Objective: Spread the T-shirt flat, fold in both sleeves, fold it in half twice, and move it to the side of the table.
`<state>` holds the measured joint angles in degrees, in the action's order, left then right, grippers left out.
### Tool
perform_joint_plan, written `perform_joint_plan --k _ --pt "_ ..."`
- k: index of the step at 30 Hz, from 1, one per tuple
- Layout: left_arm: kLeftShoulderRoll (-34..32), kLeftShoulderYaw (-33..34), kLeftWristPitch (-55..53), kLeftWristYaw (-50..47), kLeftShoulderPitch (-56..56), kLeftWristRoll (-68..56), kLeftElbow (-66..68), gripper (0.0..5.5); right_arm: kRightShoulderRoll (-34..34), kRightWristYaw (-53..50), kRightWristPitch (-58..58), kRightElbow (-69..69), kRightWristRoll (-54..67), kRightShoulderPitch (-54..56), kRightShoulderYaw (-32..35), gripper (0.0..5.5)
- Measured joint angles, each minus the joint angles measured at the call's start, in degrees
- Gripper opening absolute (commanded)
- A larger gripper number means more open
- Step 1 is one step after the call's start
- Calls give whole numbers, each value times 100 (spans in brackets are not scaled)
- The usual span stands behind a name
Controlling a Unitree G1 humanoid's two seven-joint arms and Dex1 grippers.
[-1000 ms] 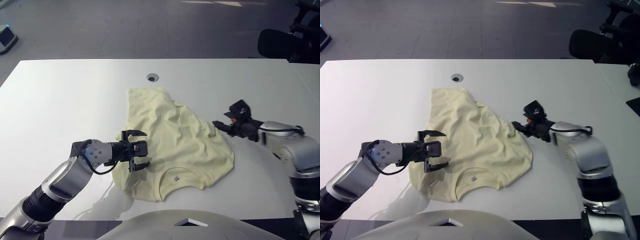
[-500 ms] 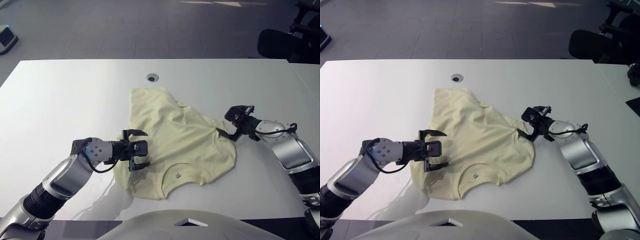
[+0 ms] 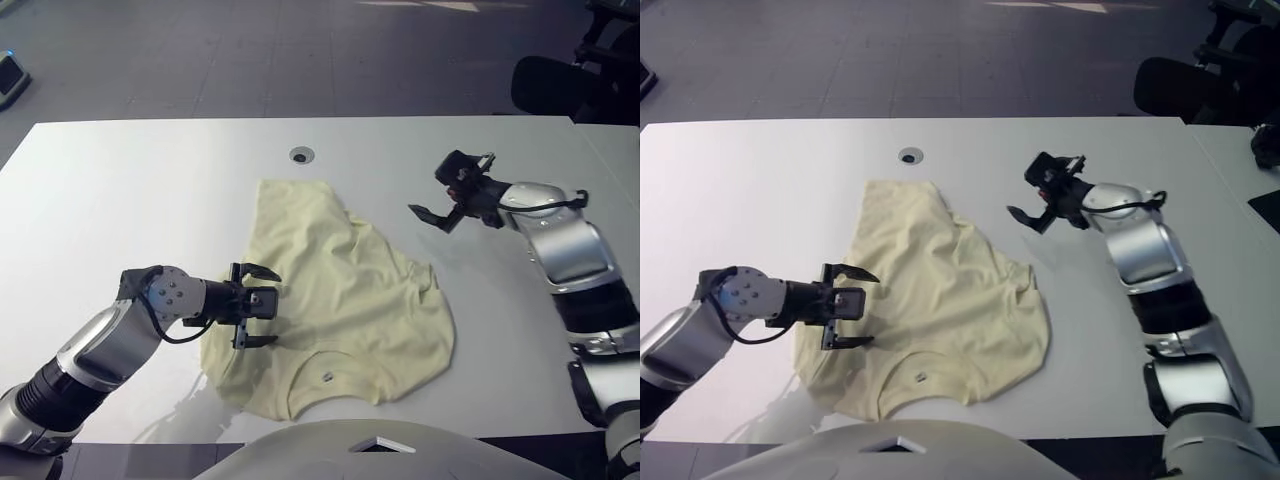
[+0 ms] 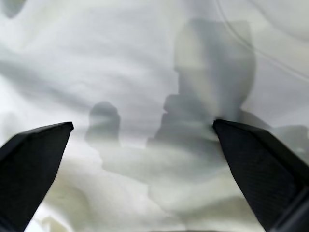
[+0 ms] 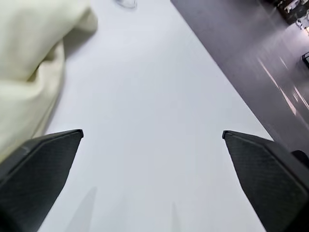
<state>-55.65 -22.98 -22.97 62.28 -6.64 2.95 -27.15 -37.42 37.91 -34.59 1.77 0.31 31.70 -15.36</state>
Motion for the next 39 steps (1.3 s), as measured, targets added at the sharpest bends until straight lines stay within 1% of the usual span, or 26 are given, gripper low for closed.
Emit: perform_joint_plan --k 4,7,12,20,28,34,39 --pt "-8 25 12 255 -225 -94 261 540 756 1 827 1231 -191 499 -303 536" --pt "-11 43 42 324 -298 -86 389 540 1238 242 1025 2038 -104 900 -328 536" --pt "-17 40 158 353 -293 -53 424 540 1691 517 1230 3037 -141 1329 -359 536" --pt "-17 55 151 325 -259 7 370 540 1664 869 1488 3441 -688 1321 -692 536" --pt "-17 83 52 298 -195 34 271 540 1594 911 1973 3758 -910 1379 -733 536" --pt "-17 96 22 261 -159 40 232 540 1202 360 2441 4805 -1303 1802 -707 536" --pt "-15 103 -23 173 -69 122 144 540 1160 -5 2775 5508 -1538 2092 -671 536"
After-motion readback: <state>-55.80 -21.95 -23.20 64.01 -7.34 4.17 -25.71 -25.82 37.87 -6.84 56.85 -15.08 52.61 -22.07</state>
